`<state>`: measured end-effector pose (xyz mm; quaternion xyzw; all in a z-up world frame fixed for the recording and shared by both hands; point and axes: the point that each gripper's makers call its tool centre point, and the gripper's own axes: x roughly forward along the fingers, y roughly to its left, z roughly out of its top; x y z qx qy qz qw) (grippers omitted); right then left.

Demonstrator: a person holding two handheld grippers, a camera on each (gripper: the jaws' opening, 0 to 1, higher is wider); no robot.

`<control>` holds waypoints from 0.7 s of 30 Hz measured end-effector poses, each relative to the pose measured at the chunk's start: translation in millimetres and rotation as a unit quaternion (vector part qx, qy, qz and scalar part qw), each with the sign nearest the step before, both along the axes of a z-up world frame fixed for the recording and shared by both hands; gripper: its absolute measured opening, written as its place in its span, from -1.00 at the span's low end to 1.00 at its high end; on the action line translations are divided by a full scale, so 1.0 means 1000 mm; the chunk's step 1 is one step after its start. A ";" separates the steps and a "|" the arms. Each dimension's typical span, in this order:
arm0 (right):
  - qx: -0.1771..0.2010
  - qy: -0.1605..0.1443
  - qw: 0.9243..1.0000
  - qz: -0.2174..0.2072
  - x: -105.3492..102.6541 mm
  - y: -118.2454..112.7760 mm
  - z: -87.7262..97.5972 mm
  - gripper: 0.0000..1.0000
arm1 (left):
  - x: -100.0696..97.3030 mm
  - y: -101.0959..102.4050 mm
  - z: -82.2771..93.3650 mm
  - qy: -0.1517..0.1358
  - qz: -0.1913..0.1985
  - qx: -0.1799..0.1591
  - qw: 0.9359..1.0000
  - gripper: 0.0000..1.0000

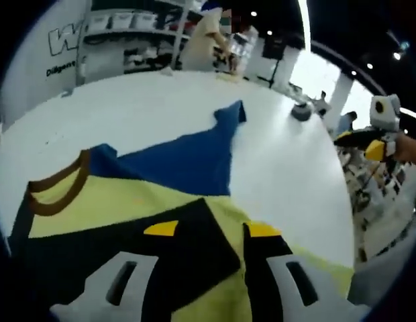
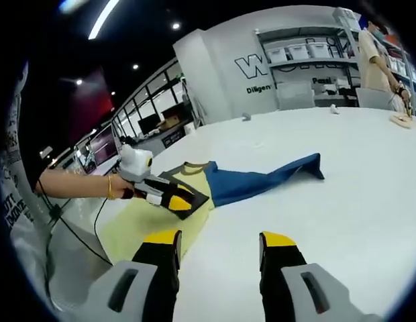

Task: Fold the garment on the visible template until the final outline fits inside the template.

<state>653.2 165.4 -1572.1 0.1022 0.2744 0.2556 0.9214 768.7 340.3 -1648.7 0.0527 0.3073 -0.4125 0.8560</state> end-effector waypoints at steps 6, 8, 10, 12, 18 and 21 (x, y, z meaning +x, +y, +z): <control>-0.001 0.001 1.000 0.006 0.009 0.000 -0.001 -0.13 | 0.011 0.023 0.040 -0.050 0.024 -0.022 0.998 -0.12; -0.004 0.001 1.000 0.009 0.012 -0.002 0.000 -0.13 | 0.009 0.034 0.059 -0.065 0.025 -0.026 0.997 -0.02; -0.004 0.001 1.000 0.008 0.014 -0.003 0.001 -0.14 | 0.011 0.047 0.069 -0.081 0.027 -0.023 0.996 0.11; -0.006 0.003 1.000 0.000 0.020 -0.007 0.001 -0.14 | 0.014 0.075 0.086 -0.123 0.058 0.006 0.991 0.24; -0.015 -0.002 1.000 0.001 0.033 -0.008 0.007 -0.14 | 0.000 0.118 0.108 -0.125 0.095 -0.025 0.987 0.34; -0.021 -0.003 1.000 0.001 0.039 -0.009 0.007 -0.14 | -0.003 0.130 0.107 -0.117 0.107 -0.022 0.987 0.43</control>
